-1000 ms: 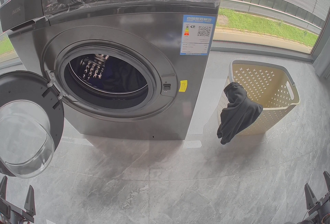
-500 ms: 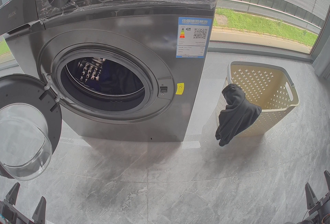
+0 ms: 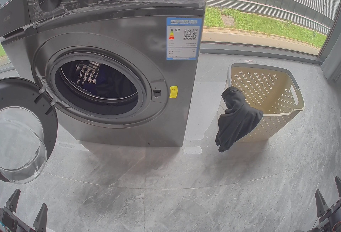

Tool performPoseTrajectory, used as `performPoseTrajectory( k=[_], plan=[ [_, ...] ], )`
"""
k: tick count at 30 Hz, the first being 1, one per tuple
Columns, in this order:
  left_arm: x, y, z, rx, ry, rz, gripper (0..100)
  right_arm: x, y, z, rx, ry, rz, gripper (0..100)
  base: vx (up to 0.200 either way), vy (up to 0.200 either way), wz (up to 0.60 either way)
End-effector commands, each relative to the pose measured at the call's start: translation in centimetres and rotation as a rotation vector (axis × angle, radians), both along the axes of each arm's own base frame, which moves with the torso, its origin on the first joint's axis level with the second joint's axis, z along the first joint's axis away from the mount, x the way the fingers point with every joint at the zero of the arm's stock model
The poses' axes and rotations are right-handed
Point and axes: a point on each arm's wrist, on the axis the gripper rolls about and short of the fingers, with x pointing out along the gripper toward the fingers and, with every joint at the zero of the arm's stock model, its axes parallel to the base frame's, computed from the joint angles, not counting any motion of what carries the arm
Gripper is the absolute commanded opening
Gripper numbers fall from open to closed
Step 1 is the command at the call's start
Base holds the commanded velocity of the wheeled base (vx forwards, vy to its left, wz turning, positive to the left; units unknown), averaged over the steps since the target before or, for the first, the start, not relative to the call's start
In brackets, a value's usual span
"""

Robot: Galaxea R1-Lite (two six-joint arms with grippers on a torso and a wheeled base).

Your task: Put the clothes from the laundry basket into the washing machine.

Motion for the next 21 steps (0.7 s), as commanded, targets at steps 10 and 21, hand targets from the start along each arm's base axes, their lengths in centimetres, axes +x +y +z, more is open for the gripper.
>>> performPoseTrajectory(
  k=[10,21],
  plan=[
    [0.08,0.00,-0.46,-0.002,0.011,0.001,100,0.04,0.00,-0.51,0.000,0.005,0.000,100,0.000,-0.200,0.00],
    [0.08,0.00,-0.46,-0.002,0.011,0.001,100,0.04,0.01,-0.53,0.000,0.007,-0.003,100,0.000,-0.036,0.00]
  ],
)
